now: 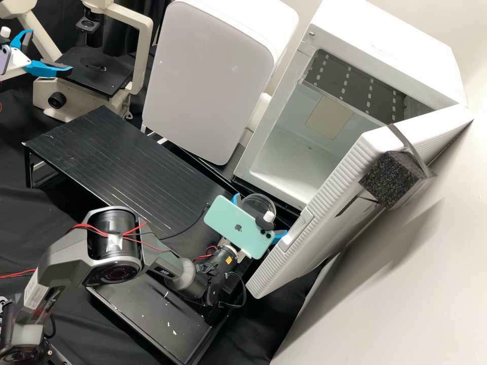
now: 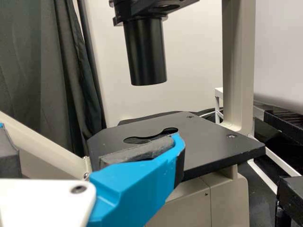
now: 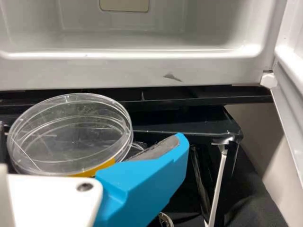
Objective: Take the petri dish out of the incubator
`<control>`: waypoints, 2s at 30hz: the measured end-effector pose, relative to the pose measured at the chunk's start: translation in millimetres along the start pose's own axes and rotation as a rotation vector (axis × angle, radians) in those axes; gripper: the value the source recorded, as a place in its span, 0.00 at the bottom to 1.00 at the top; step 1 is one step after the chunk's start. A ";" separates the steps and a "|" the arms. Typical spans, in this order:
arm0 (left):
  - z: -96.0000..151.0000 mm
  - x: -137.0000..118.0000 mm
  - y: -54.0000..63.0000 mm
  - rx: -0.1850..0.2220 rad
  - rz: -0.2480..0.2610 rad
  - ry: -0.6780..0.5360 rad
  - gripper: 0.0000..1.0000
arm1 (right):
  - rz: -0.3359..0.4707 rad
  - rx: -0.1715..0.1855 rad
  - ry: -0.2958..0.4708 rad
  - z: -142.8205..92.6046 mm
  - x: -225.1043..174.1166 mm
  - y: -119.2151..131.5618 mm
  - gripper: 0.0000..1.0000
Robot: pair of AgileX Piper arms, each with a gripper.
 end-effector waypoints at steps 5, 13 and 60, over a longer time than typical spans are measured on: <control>0.0 0.0 0.0 0.000 0.000 0.000 1.00 | 0.003 -0.003 0.006 -0.5 2.8 1.3 0.00; 0.0 0.0 0.0 0.000 0.000 0.000 1.00 | 0.001 -0.003 0.008 -1.5 3.6 0.5 0.00; 0.0 0.0 0.0 0.000 0.000 0.000 1.00 | -0.049 -0.026 0.095 -0.1 -37.1 -4.4 0.00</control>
